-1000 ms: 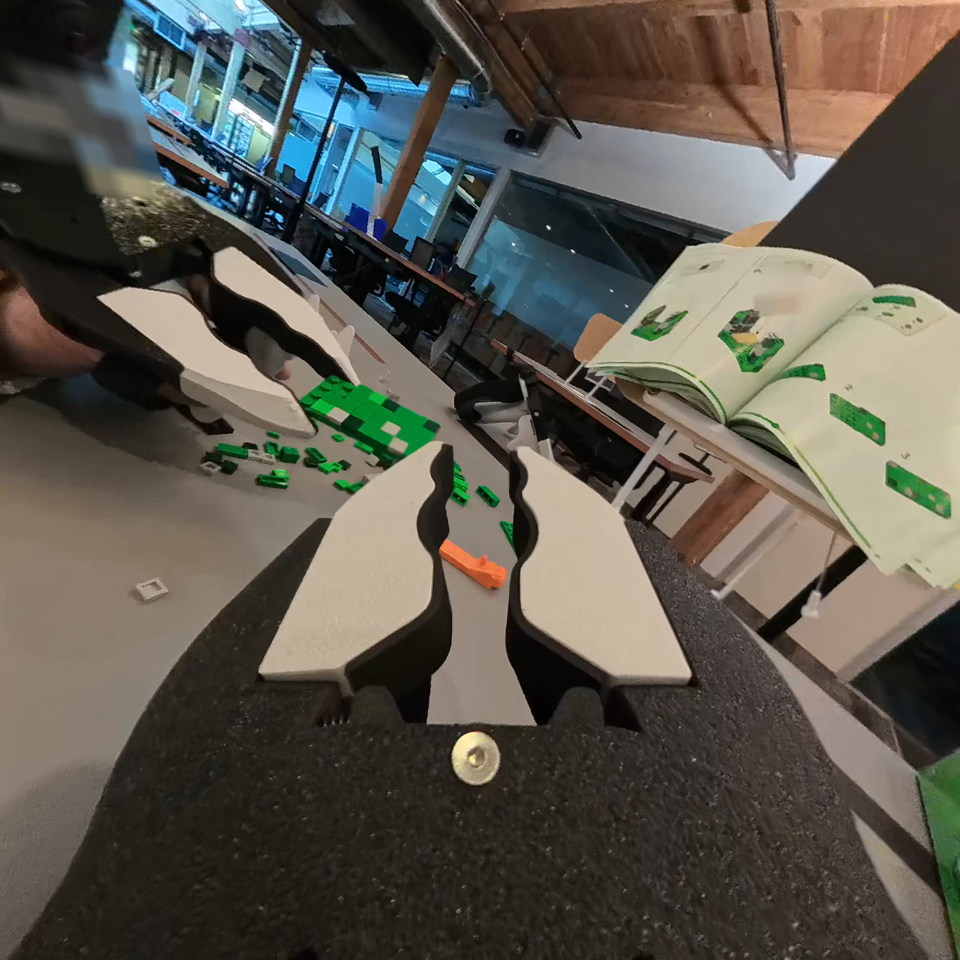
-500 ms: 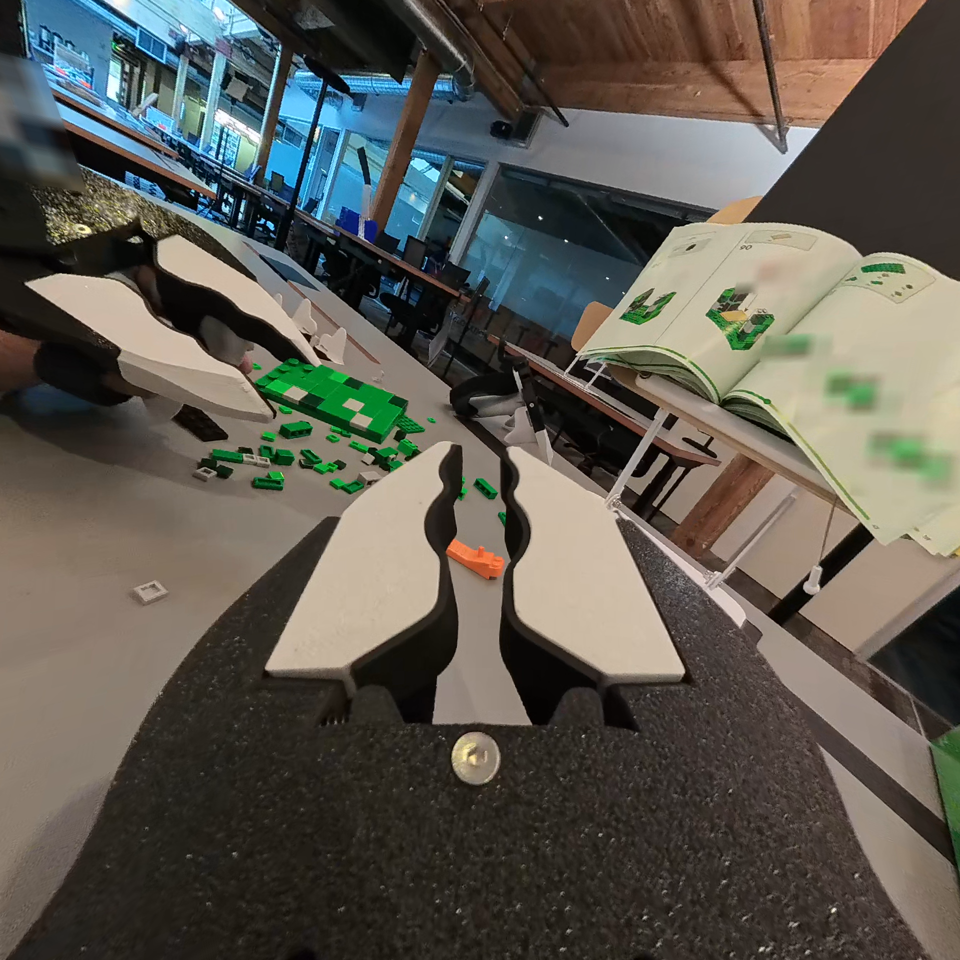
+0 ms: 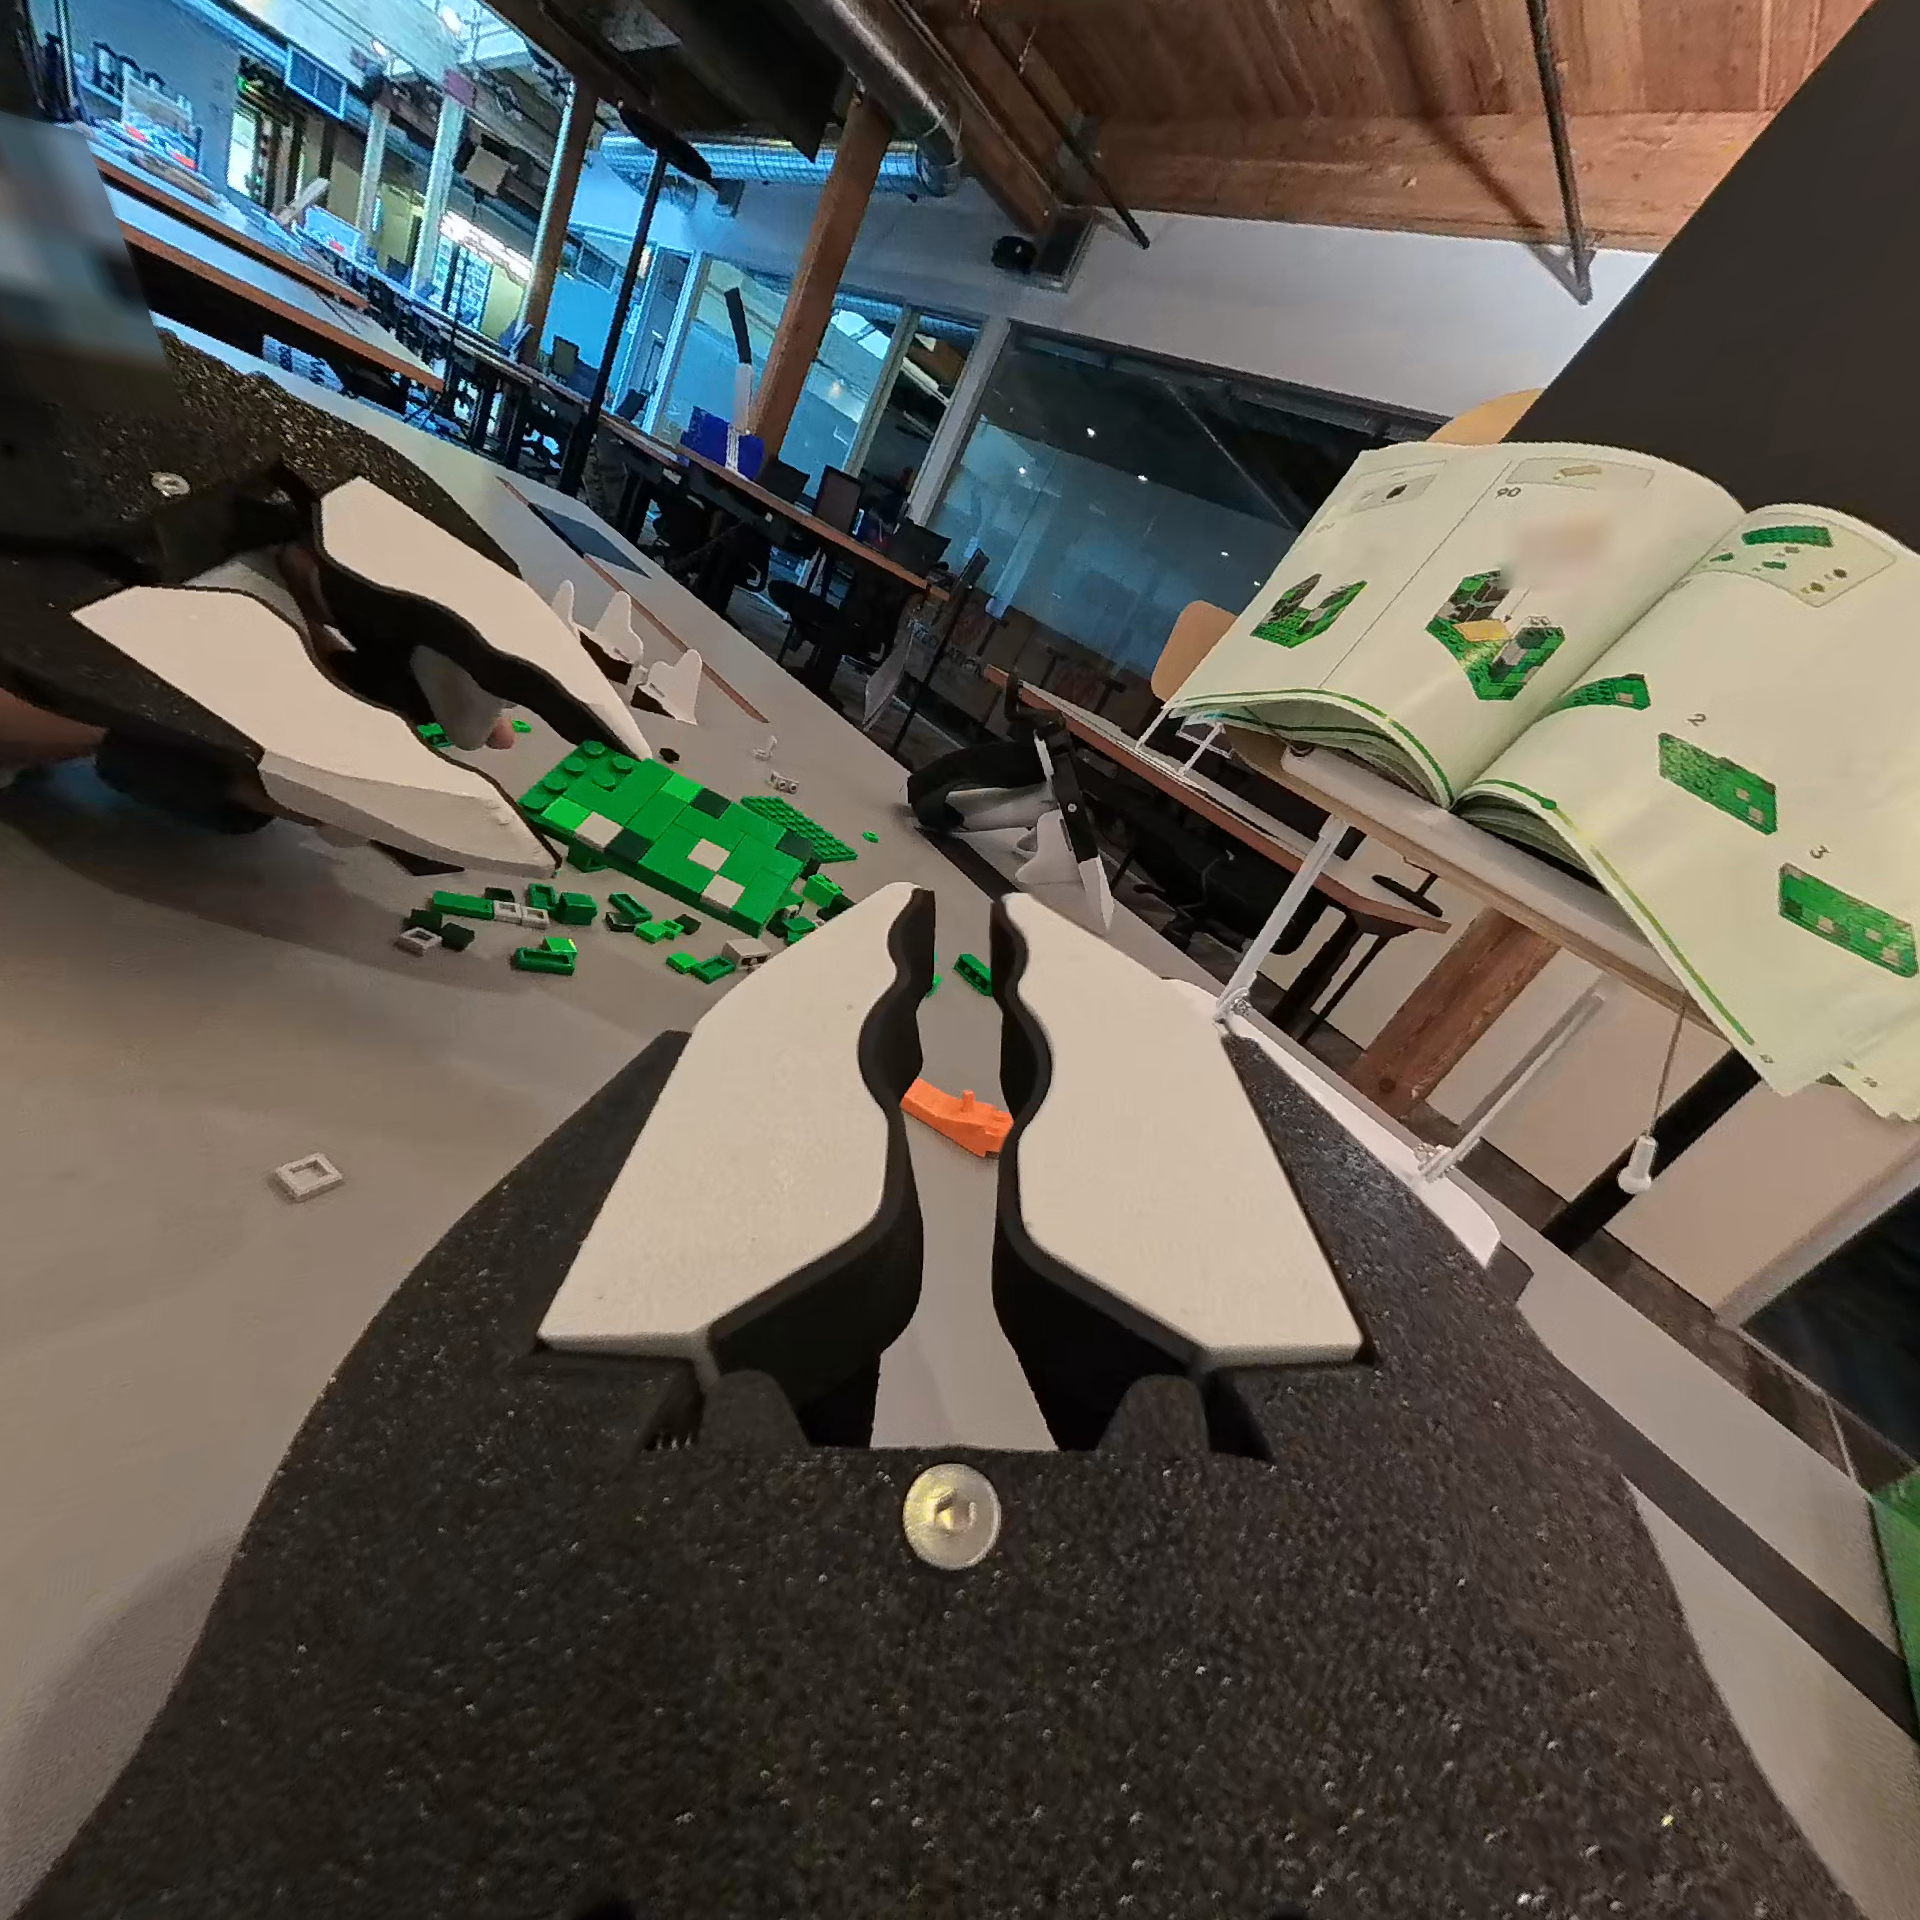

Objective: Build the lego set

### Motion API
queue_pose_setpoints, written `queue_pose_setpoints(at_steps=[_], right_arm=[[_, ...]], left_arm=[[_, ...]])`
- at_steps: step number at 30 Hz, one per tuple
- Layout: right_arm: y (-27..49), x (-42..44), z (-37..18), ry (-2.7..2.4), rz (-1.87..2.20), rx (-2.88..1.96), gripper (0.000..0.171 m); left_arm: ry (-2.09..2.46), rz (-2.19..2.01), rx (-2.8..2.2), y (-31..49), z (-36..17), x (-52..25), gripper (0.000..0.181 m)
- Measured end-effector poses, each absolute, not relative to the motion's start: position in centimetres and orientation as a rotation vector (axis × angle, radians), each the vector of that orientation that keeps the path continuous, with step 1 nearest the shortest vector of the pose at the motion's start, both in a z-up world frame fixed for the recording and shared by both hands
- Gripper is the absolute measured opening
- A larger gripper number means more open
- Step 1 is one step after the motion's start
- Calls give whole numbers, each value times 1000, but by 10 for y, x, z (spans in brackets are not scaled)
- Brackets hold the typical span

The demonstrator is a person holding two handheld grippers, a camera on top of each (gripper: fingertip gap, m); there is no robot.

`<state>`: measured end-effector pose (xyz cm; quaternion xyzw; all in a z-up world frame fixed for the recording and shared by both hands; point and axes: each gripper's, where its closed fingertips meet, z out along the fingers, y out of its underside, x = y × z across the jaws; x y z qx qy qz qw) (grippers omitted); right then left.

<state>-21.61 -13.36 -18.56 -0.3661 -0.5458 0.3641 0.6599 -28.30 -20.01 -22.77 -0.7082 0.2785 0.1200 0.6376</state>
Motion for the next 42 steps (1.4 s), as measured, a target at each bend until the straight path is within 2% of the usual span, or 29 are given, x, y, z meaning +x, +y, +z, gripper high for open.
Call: queue_pose_setpoints(at_steps=[11,18,31,34,39,42], right_arm=[[-135,-215,-187,-1246,821,-822,7],[-136,-215,-187,-1249,823,-821,6],[-140,-219,-195,-1306,814,-846,5],[-142,-221,-194,-1307,787,-819,3],[-141,-226,-196,-1314,746,-804,1],[-141,-226,-196,-1312,758,-803,0]], left_arm=[[642,233,-1614,-201,-228,-280,34],[745,-59,-1657,-213,-235,-249,34],[773,-104,-2051,-213,-283,-250,34],[734,-128,-2041,-213,-279,-251,53],[378,72,-2007,-183,-249,-312,29],[118,115,-2136,-163,-255,-356,29]])
